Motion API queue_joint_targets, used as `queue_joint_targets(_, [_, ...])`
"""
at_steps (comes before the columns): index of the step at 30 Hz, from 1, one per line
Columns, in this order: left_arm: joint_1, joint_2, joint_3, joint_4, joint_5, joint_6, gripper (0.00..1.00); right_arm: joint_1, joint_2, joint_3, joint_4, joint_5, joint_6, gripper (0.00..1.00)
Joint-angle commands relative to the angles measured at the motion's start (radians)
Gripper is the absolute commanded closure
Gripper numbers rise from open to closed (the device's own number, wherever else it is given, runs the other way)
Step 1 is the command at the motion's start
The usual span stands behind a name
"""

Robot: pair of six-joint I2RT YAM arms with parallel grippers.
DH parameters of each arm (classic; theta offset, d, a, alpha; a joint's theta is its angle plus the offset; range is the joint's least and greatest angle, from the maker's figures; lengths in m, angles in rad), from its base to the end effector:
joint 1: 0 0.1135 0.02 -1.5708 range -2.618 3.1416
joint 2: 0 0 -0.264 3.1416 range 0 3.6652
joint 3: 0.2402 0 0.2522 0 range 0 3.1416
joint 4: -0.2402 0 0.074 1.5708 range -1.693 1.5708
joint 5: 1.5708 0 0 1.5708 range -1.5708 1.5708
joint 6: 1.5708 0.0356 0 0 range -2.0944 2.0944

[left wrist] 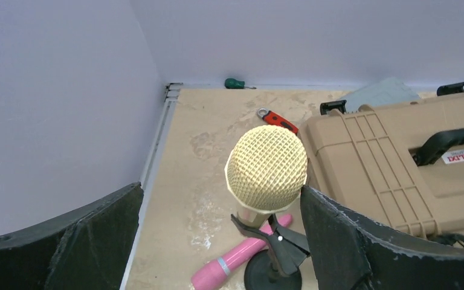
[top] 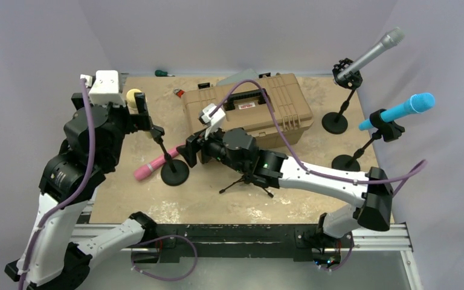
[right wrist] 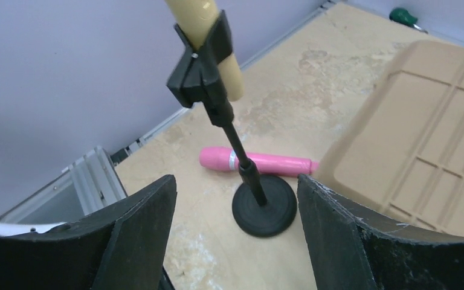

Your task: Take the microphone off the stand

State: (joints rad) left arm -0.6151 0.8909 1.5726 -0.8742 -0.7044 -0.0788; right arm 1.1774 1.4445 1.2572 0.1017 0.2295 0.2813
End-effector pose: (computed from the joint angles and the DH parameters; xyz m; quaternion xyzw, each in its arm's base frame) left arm 0.0996 -0.0422 0.5004 -0.0196 0.7566 0.0474 0.6518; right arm 0.1404 0.3173 0.3794 -0.2473 0.6932 0.3848 0.5571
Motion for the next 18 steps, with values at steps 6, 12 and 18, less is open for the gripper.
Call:
queue_joint_targets(6, [0.078,0.029,-0.052,0.185,0.198,0.003,0.12,0.085,0.133,0.119,0.337,0.083,-0.142,0.28])
queue_joint_targets(12, [0.087,0.008,-0.128,0.222,0.227,0.021,0.17,0.097,0.228,0.191,0.364,0.142,-0.165,0.27])
queue_joint_targets(18, [0.102,-0.004,-0.172,0.253,0.241,0.047,0.27,0.102,0.312,0.228,0.398,0.199,-0.211,0.27])
